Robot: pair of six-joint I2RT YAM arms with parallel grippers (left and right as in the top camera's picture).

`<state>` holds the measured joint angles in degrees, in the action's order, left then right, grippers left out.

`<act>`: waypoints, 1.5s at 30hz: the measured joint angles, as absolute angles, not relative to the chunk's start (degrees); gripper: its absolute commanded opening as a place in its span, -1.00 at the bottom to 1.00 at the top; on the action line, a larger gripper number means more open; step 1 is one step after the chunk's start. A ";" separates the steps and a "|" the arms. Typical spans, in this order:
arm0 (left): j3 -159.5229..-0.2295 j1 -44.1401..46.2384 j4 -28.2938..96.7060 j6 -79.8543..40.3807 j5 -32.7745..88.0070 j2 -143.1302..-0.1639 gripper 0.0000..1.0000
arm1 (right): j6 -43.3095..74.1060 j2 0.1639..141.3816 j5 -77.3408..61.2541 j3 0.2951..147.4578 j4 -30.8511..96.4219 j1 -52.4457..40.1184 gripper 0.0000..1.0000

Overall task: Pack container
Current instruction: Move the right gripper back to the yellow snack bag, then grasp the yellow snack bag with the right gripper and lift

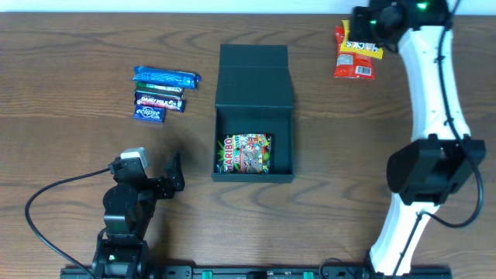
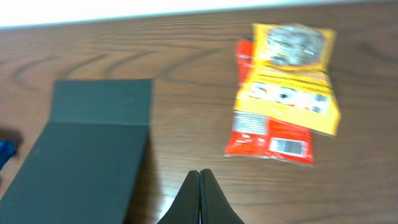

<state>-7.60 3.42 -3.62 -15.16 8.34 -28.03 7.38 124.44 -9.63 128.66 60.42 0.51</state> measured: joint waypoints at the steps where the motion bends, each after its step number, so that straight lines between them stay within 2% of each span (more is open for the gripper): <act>1: -7.60 3.42 -3.62 -15.14 7.94 -28.03 0.91 | 8.10 125.45 -9.78 128.66 60.16 1.39 -0.97; 11: -7.60 3.42 -3.57 -15.22 5.06 -28.03 0.90 | 13.85 137.10 -17.93 129.27 51.90 2.44 -0.97; 20: -7.57 3.42 -3.49 -16.58 3.40 -28.03 0.90 | 15.31 144.09 -18.65 146.23 49.56 4.29 -0.94; 21: -7.57 3.42 -3.49 -16.73 3.38 -28.03 0.90 | 15.35 144.40 -18.59 146.93 49.12 4.89 -0.54; 23: -7.57 3.42 -3.46 -17.02 3.38 -28.03 0.90 | 15.73 144.75 -18.11 147.17 48.93 5.89 -0.01; 24: -7.57 3.42 -3.44 -17.41 3.38 -28.03 0.90 | 15.73 145.05 -17.65 147.17 48.90 6.55 0.33; 25: -7.57 3.42 -3.40 -17.69 3.38 -28.03 0.90 | 15.86 145.43 -17.12 147.17 48.90 6.92 0.49; 26: -7.60 3.42 -3.33 -17.87 3.38 -28.03 0.90 | 15.79 145.80 -16.78 147.17 48.84 7.42 0.53; 31: -7.57 3.42 -2.92 -18.24 3.18 -28.03 0.90 | 15.66 147.48 -16.16 147.17 48.18 9.98 0.56; 45: -7.60 3.42 -1.85 -18.26 0.82 -28.03 0.90 | 18.24 155.52 -25.91 147.15 47.24 15.35 0.53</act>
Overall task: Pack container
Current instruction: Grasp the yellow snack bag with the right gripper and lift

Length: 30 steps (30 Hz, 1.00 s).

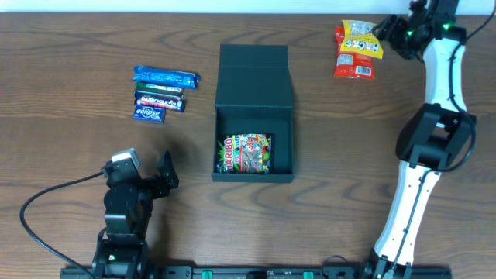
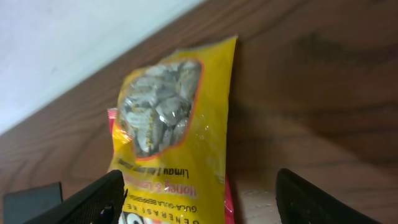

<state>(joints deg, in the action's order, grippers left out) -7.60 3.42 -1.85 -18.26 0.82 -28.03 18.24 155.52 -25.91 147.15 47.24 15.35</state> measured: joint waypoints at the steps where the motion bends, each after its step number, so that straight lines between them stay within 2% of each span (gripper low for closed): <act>1: -7.57 3.42 -1.87 -18.24 0.80 -28.03 0.91 | 18.50 155.72 -26.33 147.15 47.22 15.27 0.51; 10: -7.60 3.42 -1.85 -18.90 -0.54 -28.03 0.90 | 19.09 156.20 -29.21 147.15 46.48 14.94 0.40; 15: -7.60 3.42 -1.83 -19.51 -0.97 -28.03 0.91 | 20.51 157.03 -31.20 147.15 45.98 14.59 0.04; 20: -7.60 3.42 -1.80 -19.51 -1.50 -28.03 0.90 | 21.26 157.29 -32.08 147.15 45.74 14.52 -0.54; 25: -7.60 3.42 -1.80 -19.51 -1.56 -28.03 0.90 | 21.23 157.29 -32.56 147.15 45.39 14.52 -0.97; 30: -7.57 3.42 -1.80 -19.51 -1.58 -28.03 0.91 | 21.52 157.29 -32.80 147.65 45.52 14.52 -0.97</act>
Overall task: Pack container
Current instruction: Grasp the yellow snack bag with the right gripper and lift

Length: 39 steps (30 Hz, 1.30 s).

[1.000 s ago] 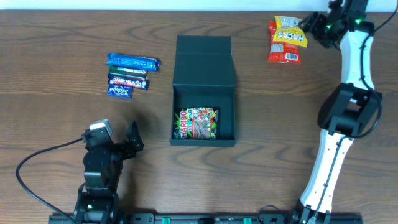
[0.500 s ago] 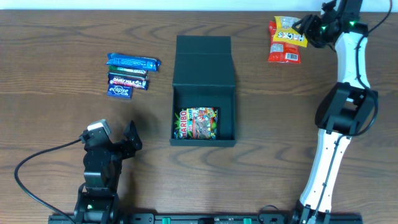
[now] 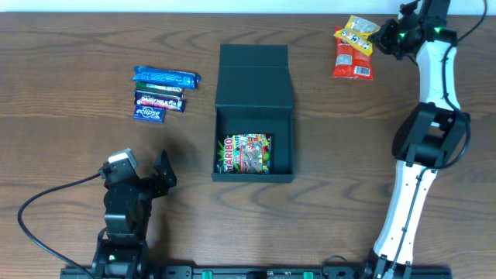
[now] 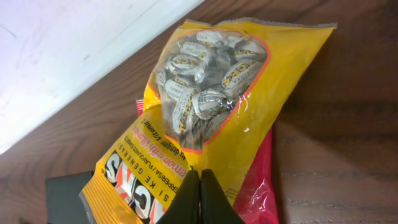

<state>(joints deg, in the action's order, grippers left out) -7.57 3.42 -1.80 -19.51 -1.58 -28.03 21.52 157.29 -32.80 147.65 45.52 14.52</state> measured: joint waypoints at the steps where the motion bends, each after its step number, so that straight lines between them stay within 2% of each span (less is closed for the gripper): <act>1: -7.57 3.42 -1.80 -19.51 -1.58 -28.03 0.91 | 21.52 157.29 -32.77 148.33 45.74 14.52 -0.97; 9: -7.60 3.42 -1.78 -19.51 -1.74 -28.03 0.91 | 20.93 157.67 -32.60 162.54 50.81 14.15 -0.97; 18: -7.57 3.42 -2.63 -19.51 -1.98 -28.03 0.90 | 11.99 157.32 -32.64 178.36 73.03 10.37 -0.98; 26: -7.57 3.42 -3.05 -19.51 -1.96 -28.03 0.91 | 4.69 151.59 -31.99 178.52 87.68 7.25 -0.97; 39: -7.57 3.42 -3.25 -19.51 -0.78 -28.03 0.90 | -1.17 123.26 -28.82 163.94 96.29 4.54 -0.97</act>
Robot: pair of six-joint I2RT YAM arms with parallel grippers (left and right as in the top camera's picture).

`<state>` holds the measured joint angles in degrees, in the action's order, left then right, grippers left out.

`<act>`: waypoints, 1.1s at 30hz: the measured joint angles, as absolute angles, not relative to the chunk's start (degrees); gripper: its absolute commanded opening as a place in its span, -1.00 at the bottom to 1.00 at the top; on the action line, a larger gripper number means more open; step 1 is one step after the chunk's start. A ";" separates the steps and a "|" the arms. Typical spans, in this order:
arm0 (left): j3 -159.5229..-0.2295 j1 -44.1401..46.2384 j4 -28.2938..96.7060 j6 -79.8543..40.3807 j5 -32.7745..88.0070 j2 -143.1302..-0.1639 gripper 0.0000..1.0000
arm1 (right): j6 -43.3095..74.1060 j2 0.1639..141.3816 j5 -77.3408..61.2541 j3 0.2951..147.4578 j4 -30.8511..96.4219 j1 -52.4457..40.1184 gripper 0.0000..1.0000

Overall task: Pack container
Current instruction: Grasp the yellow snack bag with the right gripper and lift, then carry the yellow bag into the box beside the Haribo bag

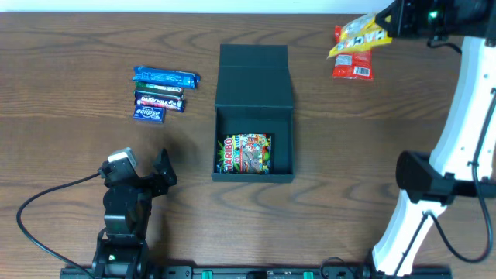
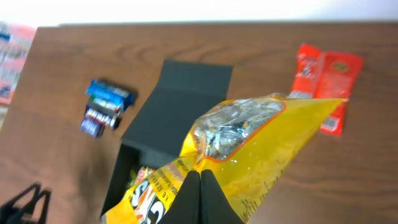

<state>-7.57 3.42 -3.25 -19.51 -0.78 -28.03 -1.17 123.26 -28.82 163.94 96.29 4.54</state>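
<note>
My right gripper (image 1: 385, 25) is shut on the yellow candy bag (image 1: 358, 36), which hangs lifted above the table's far right. In the right wrist view the yellow bag (image 2: 249, 149) fills the middle, pinched at the fingertips (image 2: 200, 177). The red packet (image 1: 353, 62) lies flat beneath it, also seen as the red packet (image 2: 326, 81). The dark open box (image 1: 254, 116) sits mid-table with a Haribo bag (image 1: 248, 153) inside. My left gripper (image 1: 164, 172) rests low at the near left, its jaws apart and holding nothing.
Three small bars (image 1: 161, 94) lie stacked left of the box: a blue one, a Dairy Milk, an Eclipse. The box's lid (image 1: 254, 77) lies folded back flat toward the far edge. A cable (image 1: 46, 198) loops by the left arm.
The right gripper, shut on the yellow bag, has risen well above the table. The bag now hangs clear of the red packet, and the wrist camera looks down on the box.
The right gripper hovered shut near the two packets at the far right. Then it stood open over the yellow bag. Then it was shut on the bag's edge, still low. Now the bag hangs lifted. The left arm barely moved.
</note>
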 measured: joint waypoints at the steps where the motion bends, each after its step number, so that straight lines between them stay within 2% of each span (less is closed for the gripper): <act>1: -7.57 3.42 -3.25 -19.51 -0.54 -28.03 0.90 | -1.43 122.32 -28.82 162.30 96.53 4.12 -0.96; 8: -7.57 3.42 -3.25 -19.40 -0.19 -28.03 0.90 | -5.08 113.21 -27.42 138.58 93.38 1.93 -0.98; 15: -7.57 3.42 -3.27 -17.98 -0.19 -28.03 0.90 | -6.59 103.59 -22.94 111.83 78.63 -11.22 -0.97; 18: -7.57 3.42 -3.27 -17.93 -0.16 -28.03 0.90 | -5.23 103.37 -26.55 106.34 72.12 -15.86 -0.97; 23: -7.57 3.42 -3.25 -17.78 -0.16 -28.03 0.90 | -1.19 103.33 -33.52 101.23 64.25 -17.96 -0.97; 33: -7.57 3.42 -3.25 -17.76 0.97 -28.03 0.90 | 5.65 103.31 -36.07 90.17 52.77 -24.18 -0.97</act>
